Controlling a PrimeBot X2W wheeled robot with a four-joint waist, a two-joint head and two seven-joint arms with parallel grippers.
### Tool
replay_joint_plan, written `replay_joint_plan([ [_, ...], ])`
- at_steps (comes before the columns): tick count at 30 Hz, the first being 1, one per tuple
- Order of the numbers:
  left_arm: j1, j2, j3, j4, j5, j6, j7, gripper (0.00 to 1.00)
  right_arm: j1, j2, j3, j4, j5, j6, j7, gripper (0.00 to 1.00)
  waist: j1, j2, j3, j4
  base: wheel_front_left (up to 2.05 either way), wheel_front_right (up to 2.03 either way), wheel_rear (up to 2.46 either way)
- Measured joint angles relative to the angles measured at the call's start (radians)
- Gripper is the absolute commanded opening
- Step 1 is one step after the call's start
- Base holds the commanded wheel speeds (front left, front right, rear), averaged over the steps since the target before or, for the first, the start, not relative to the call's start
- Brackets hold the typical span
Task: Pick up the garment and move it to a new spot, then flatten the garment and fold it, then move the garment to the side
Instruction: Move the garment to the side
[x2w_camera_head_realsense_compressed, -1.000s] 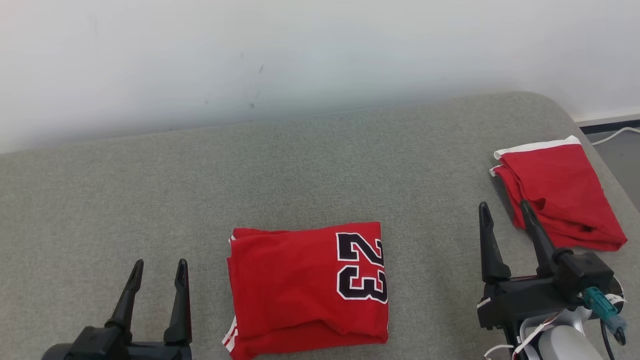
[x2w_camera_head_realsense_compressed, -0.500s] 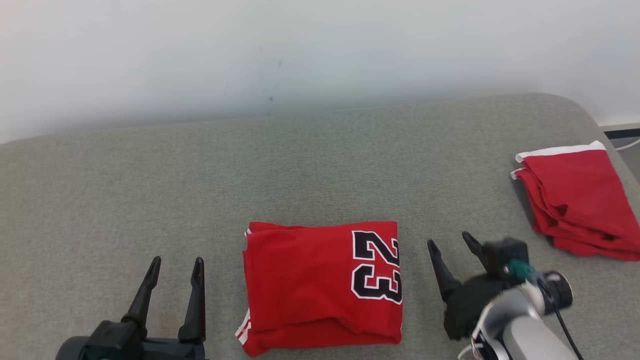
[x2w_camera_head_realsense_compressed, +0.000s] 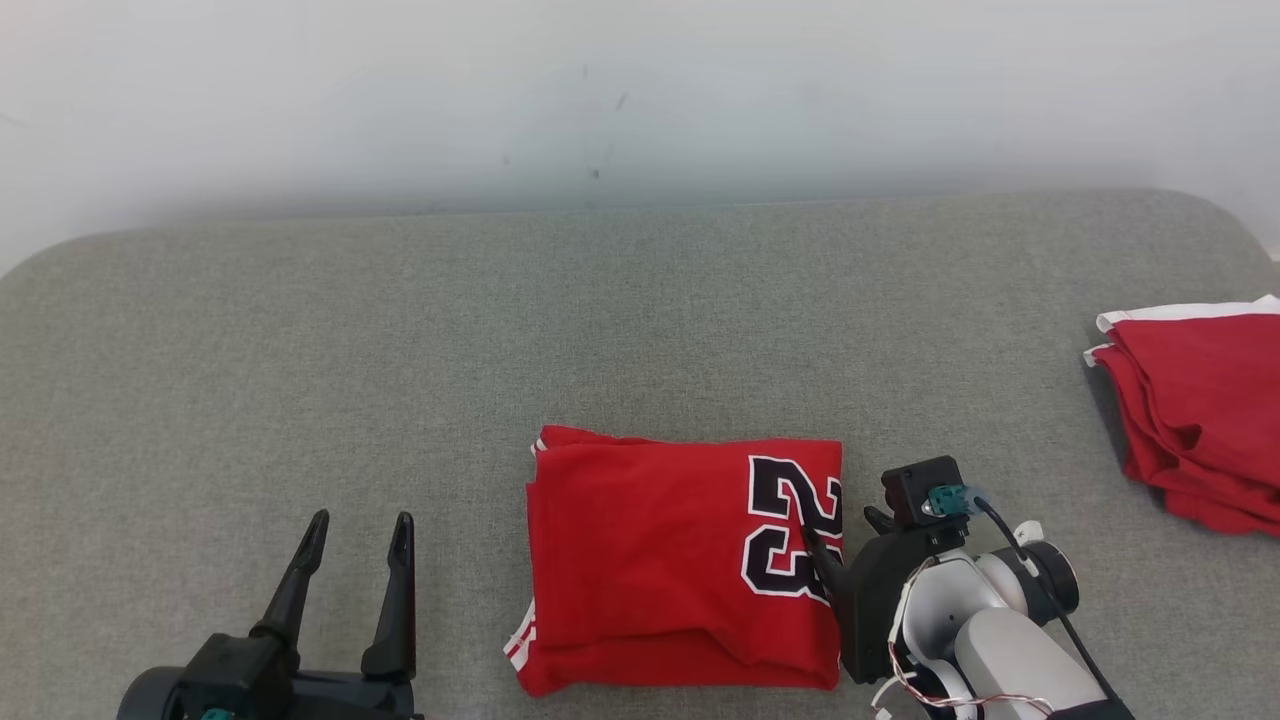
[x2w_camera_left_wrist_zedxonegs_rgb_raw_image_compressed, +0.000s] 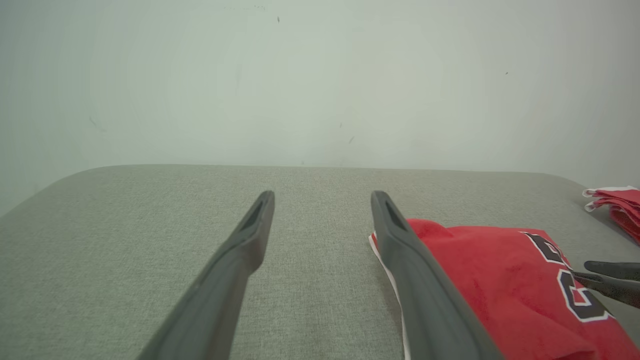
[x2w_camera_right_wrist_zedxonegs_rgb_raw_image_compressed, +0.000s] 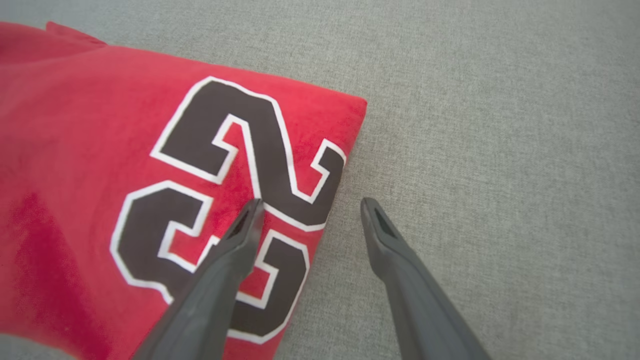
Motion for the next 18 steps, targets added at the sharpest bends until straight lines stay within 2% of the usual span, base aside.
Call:
replay_joint_plan([
  [18, -0.001, -0.001, 0.003, 0.003, 0.000, 0.000, 0.000, 1.00, -0.020, 0.014, 0.003, 0.052, 0.064, 0.003, 0.119, 1.00, -0.0002, 0.0000, 0.014, 0.005, 0.00, 0.00, 0.00],
])
